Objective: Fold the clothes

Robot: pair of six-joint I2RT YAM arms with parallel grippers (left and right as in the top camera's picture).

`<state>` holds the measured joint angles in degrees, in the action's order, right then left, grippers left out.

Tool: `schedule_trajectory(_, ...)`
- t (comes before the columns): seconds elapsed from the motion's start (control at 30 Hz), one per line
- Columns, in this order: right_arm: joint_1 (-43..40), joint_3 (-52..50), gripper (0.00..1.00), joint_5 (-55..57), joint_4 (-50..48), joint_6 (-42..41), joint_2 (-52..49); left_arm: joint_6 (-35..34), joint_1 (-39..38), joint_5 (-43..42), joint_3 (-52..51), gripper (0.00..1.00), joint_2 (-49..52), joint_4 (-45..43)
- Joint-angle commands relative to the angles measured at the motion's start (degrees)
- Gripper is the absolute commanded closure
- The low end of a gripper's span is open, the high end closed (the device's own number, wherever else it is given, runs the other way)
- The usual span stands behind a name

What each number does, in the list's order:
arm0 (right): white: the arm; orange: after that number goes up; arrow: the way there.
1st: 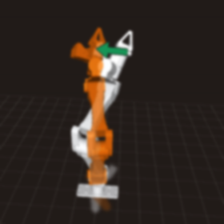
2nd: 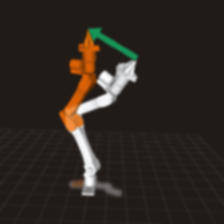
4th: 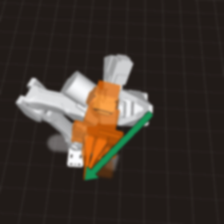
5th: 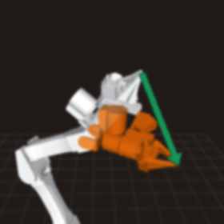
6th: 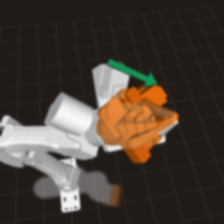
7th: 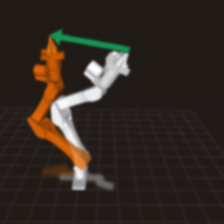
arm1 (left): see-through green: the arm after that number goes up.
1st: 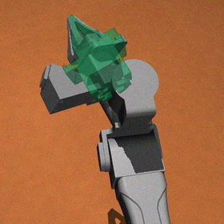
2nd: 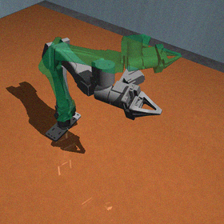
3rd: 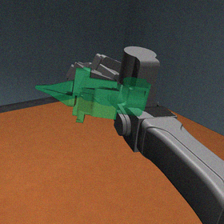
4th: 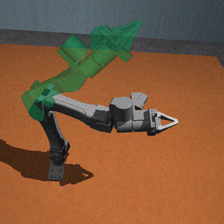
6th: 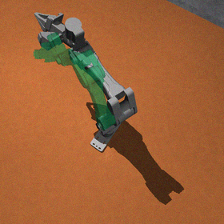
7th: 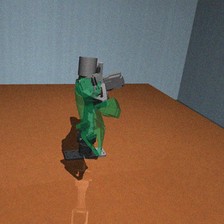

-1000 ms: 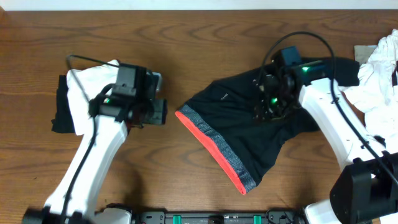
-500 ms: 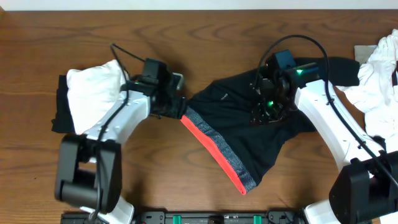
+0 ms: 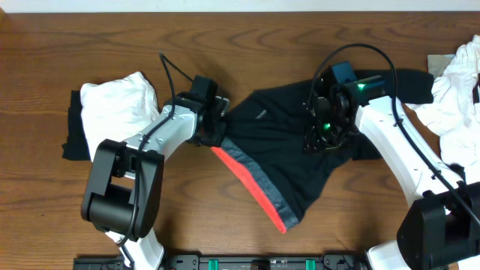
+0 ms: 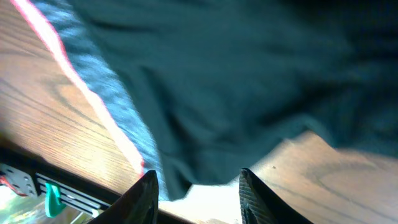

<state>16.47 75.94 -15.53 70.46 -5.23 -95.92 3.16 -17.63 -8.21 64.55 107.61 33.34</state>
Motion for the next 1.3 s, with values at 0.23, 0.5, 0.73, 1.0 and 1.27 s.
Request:
schedule_trajectory(0.23, 0.9, -8.0, 0.69, 2.6, -3.9, -1.5, 0.0, -14.1, 4.5, 14.1, -1.4, 0.94, 1.2, 13.8)
schedule_trajectory(0.5, 8.3, -15.8, 0.55, -7.8, -7.0, 7.5, 0.0, -16.8, 4.5, 14.0, -1.4, 0.94, 1.2, 12.2)
schedule_trajectory(0.73, 12.8, -23.4, 0.55, 3.3, -18.8, -14.6, 0.0, -16.7, 4.5, 13.8, -1.4, 0.94, 1.2, 12.3)
schedule_trajectory(1.0, 9.0, -28.6, 0.97, 9.7, -30.5, -20.2, 0.0, -15.7, 4.5, 13.8, -1.4, 0.94, 0.4, 13.8)
schedule_trajectory(1.27, -4.1, -26.7, 0.99, 18.1, -37.7, -19.5, 0.0, -15.7, 4.4, 8.6, -1.4, 0.91, -5.6, 14.3)
